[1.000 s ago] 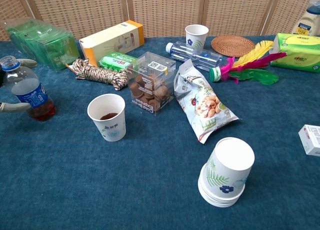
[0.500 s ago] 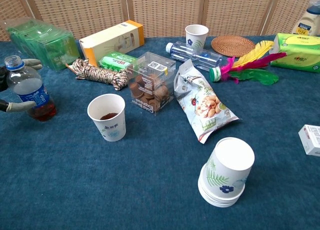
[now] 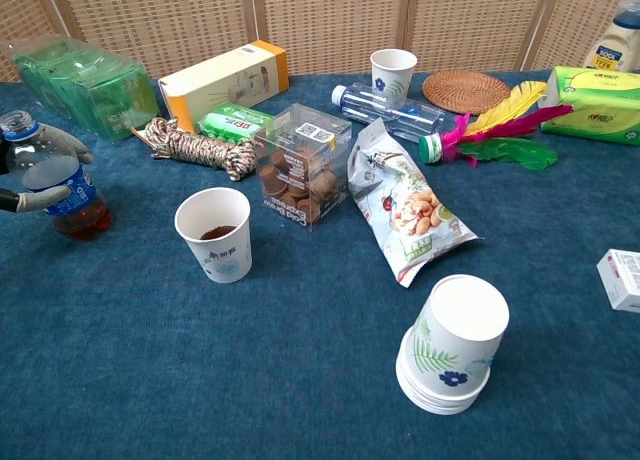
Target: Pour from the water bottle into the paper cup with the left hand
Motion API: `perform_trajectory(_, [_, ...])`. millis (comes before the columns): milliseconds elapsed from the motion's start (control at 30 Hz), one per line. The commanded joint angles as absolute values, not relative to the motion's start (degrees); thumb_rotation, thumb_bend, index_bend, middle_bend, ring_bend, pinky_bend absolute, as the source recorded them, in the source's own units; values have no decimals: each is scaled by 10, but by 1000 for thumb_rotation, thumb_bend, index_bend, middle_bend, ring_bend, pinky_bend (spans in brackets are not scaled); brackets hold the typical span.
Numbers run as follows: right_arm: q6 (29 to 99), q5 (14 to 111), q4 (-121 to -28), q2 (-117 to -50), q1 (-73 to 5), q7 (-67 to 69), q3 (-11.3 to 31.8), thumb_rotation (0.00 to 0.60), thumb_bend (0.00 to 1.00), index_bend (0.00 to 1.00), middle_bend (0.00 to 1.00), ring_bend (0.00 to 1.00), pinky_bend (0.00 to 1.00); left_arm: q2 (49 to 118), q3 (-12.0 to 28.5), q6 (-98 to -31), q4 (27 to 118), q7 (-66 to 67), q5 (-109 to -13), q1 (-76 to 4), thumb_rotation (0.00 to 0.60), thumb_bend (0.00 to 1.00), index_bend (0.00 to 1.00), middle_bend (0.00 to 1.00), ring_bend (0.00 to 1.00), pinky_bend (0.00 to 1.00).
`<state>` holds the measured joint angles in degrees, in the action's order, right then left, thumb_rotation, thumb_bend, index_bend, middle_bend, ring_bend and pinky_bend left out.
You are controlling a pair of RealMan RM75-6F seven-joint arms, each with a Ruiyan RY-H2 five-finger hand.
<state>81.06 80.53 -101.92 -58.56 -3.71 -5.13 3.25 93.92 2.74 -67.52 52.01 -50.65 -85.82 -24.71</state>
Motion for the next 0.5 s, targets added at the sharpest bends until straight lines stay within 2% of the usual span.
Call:
perform_trajectory(33, [811,805,-1019,-586,-37,-52,33,600,0,0,0,0,0,942,29,-675,519,-504,-856,-248,600,472,449,377,221,320])
perform_trajectory(167, [809,804,-1019,-586,-38,-53,33,600,0,0,0,0,0,948,34,-684,515,-499,-854,-246,600,487,504,427,273,371])
perform_trajectory(300, [808,804,-1020,-586,-38,-52,32,600,0,0,0,0,0,945,36,-693,519,-495,-856,-244,600,489,515,439,286,383])
perform_trajectory(500, [808,805,-1020,-586,-38,-53,32,600,0,0,0,0,0,908,28,-692,559,-466,-866,-246,600,492,542,462,311,401])
